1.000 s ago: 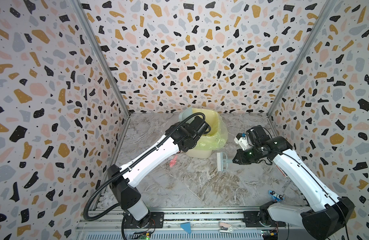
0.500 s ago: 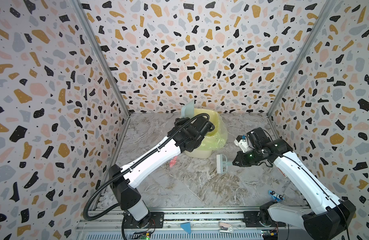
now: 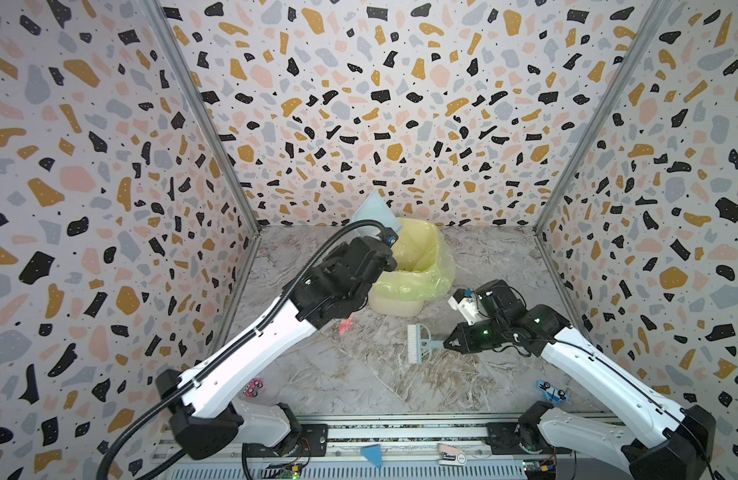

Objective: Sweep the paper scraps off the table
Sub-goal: 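Lower the empty dustpan beside the bin while the right gripper brings the brush over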

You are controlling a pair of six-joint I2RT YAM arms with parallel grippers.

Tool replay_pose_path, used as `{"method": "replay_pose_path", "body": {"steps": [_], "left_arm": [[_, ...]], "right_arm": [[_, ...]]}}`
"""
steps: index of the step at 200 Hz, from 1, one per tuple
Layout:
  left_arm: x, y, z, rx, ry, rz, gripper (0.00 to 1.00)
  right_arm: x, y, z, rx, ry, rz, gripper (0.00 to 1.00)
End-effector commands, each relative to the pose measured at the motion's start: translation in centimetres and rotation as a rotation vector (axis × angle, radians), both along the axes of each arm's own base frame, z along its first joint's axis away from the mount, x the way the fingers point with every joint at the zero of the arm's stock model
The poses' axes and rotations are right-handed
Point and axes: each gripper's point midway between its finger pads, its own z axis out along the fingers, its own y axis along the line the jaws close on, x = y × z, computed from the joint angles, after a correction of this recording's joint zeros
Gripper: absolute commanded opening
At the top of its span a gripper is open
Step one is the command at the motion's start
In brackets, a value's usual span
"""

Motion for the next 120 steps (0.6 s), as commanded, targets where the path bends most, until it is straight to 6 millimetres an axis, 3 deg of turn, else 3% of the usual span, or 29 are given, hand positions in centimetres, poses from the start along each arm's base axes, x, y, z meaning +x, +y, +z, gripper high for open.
{"method": "replay_pose_path", "body": {"steps": [1,54,120], "left_arm": [[-1.0,-0.6,-0.3,-0.279,0.009,-0.009,0.07],[-3.5,2.2,-3.9,-0.425,0.089,0.054,0.07],[-5.8,3.7,-6.6,-0.473,0.165,0.066,0.07]], "right_arm": [[0.7,3.1,1.7,0.139,-0.047,-0.026,0.00],[0.7,9.6,1.7,0.298,-0.077,-0.008,0.00],[2.7,16.3,-0.9,0.389,0.002,-0.060,0.00]]}}
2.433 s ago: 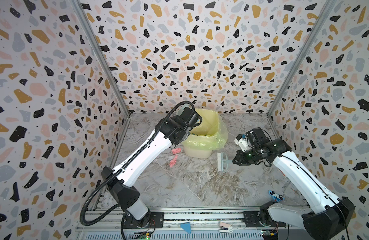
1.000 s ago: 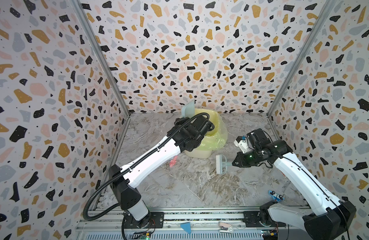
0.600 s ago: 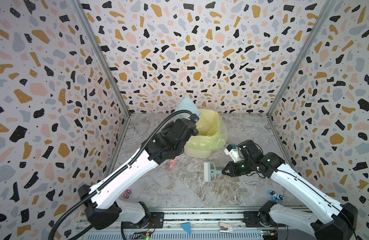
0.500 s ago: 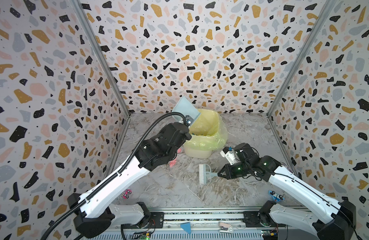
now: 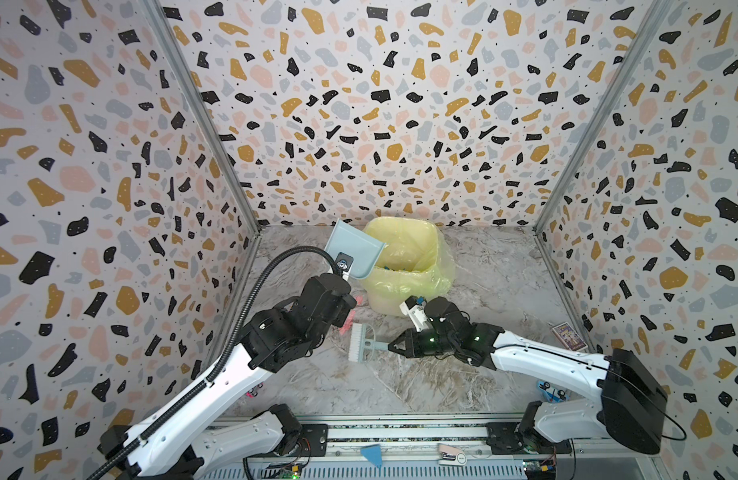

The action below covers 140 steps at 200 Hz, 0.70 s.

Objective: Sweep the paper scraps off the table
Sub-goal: 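Lower the empty dustpan beside the bin while the right gripper brings the brush over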

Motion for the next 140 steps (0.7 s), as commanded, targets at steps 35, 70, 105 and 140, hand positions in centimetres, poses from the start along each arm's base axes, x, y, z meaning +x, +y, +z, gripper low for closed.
{"method": "replay_pose_path", "body": {"steps": [35,70,105,140], "left_arm": [[-1.1,0.2,-1.3,-0.037,0.057,-0.013,0.07],[-1.2,0.2,-1.8,-0.033,0.067,-0.021,0.07],[-1.1,0.0,-2.3,-0.037,0.073,-0.029,0.07],[-1.3,0.0,-2.5,-0.038,0.080,-0.033,0.07]], "right_arm": [[3.0,4.8,0.9,0.136,0.061,-0.102,0.00],[4.6,6.7,1.2,0.200,0.100,-0.157,0.00],[5.8,7.7,0.0,0.225,0.173,-0.232,0.00],[6.3,7.8,-2.3,0.225,0.251,-0.299,0.00]]}}
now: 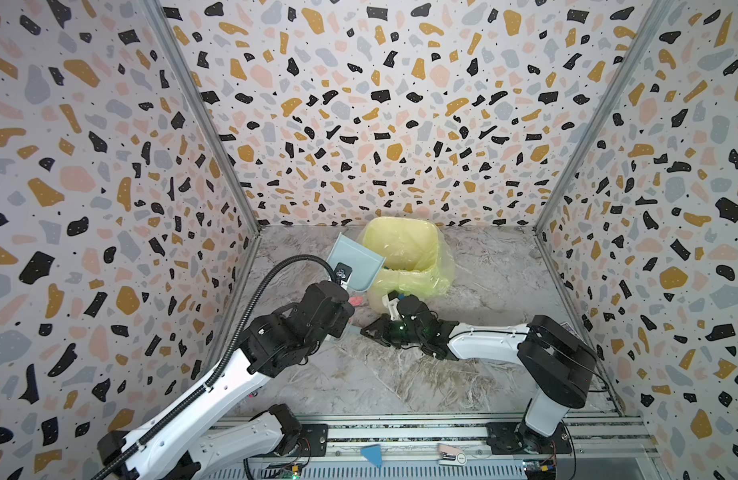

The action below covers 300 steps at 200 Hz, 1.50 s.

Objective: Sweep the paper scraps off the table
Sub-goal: 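Lower the empty dustpan beside the bin while the right gripper brings the brush over, then move the dustpan toward the pink scraps while the right gripper follows with the brush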

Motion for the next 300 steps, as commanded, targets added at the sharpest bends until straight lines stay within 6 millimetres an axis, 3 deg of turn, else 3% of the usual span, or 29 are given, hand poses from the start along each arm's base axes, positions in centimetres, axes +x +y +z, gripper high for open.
{"method": "replay_pose_path", "body": {"steps": [1,33,69,133,153,181,245,300], "left_arm": [[0.0,0.0,0.2,-0.031,-0.011,0.004,0.07],[0.0,0.0,-0.1,-0.027,-0.003,0.002,0.07],[0.0,-0.2,-0.4,-0.022,0.003,-0.009,0.07],[-0.7,-0.6,-0.7,-0.063,0.030,-0.040,0.09],[-1.2,-0.7,-0.2,-0.096,0.034,-0.052,0.11],[-2.1,-1.5,0.1,-0.140,0.080,-0.094,0.15],[-4.5,-3.0,-1.4,-0.200,0.191,-0.173,0.19],[-6.4,-4.9,-3.9,-0.238,0.283,-0.235,0.19]], "right_arm": [[1.0,0.6,0.8,0.059,0.042,-0.073,0.00],[0.9,-0.7,-0.6,0.027,0.086,-0.131,0.00],[-0.8,-3.1,-1.9,-0.004,0.157,-0.156,0.00],[-5.1,-10.9,-2.0,-0.106,0.237,-0.189,0.00],[-5.9,-12.3,-1.5,-0.117,0.224,-0.180,0.00],[-6.0,-11.9,0.1,-0.106,0.176,-0.130,0.00],[-3.8,-7.9,3.3,-0.039,0.026,-0.033,0.00],[-1.1,-6.6,1.4,-0.063,0.029,-0.053,0.00]]}}
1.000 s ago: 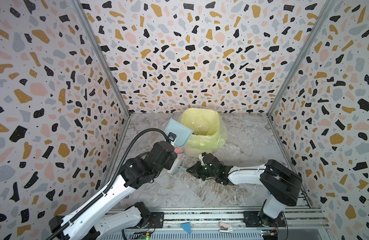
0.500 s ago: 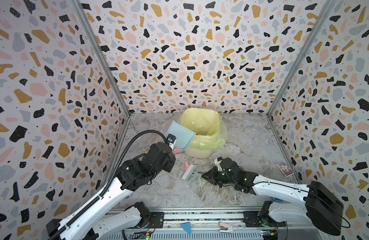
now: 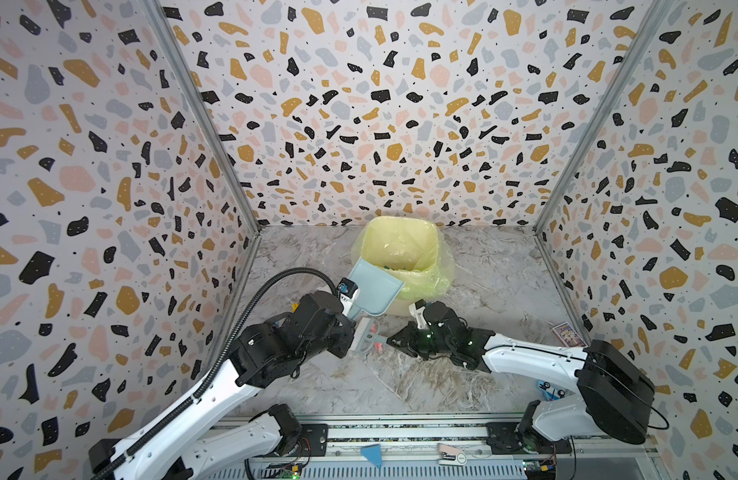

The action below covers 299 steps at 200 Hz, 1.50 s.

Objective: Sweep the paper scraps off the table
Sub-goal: 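Move the dustpan toward the pink scraps while the right gripper follows with the brush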

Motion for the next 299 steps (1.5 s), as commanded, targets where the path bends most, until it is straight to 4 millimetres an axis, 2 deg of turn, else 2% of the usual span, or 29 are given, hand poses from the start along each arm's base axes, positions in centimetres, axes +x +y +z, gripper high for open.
{"method": "replay_pose_path", "body": {"steps": [1,20,43,59,97,114,135,165,189,207,230,262,299], "left_arm": [[-1.2,-1.2,-1.6,-0.032,0.067,-0.036,0.20],[-1.9,-2.0,-2.5,-0.048,0.094,-0.059,0.20],[-2.5,-2.9,-3.2,-0.058,0.121,-0.087,0.20],[-3.0,-3.1,-3.6,-0.055,0.136,-0.104,0.20],[-4.6,-3.8,-5.6,-0.045,0.193,-0.155,0.20],[-5.0,-4.0,-6.0,-0.043,0.201,-0.165,0.20],[-5.3,-4.2,-6.5,-0.038,0.213,-0.173,0.20],[-6.0,-4.7,-7.8,-0.026,0.241,-0.190,0.20],[-6.3,-4.7,-8.4,-0.006,0.249,-0.199,0.20],[-6.4,-4.9,-8.4,-0.002,0.247,-0.206,0.20],[-6.6,-4.7,-8.8,0.023,0.256,-0.214,0.20],[-6.9,-4.6,-9.5,0.045,0.273,-0.218,0.20],[-7.6,-5.1,-11.3,0.089,0.311,-0.252,0.20]], "right_arm": [[1.4,0.8,0.6,0.020,-0.037,0.006,0.00],[1.4,0.6,-0.5,0.008,-0.008,0.007,0.00],[0.3,-1.1,-1.5,-0.032,0.031,0.016,0.00],[-1.0,-3.2,-2.6,-0.085,0.067,0.021,0.00],[-3.8,-9.3,-3.5,-0.203,0.119,0.009,0.00],[-4.6,-11.9,-3.3,-0.251,0.135,-0.013,0.00],[-4.6,-14.2,-1.7,-0.266,0.117,-0.053,0.00],[-3.9,-15.4,1.1,-0.295,0.063,-0.054,0.00],[-3.5,-14.0,2.9,-0.246,0.024,0.006,0.00],[-3.2,-12.4,3.1,-0.209,0.003,0.053,0.00],[-3.3,-11.9,1.6,-0.264,0.007,0.119,0.00],[-3.1,-14.8,-0.1,-0.468,0.013,0.167,0.00],[-2.2,-18.4,0.9,-0.615,-0.006,0.156,0.00]]}}
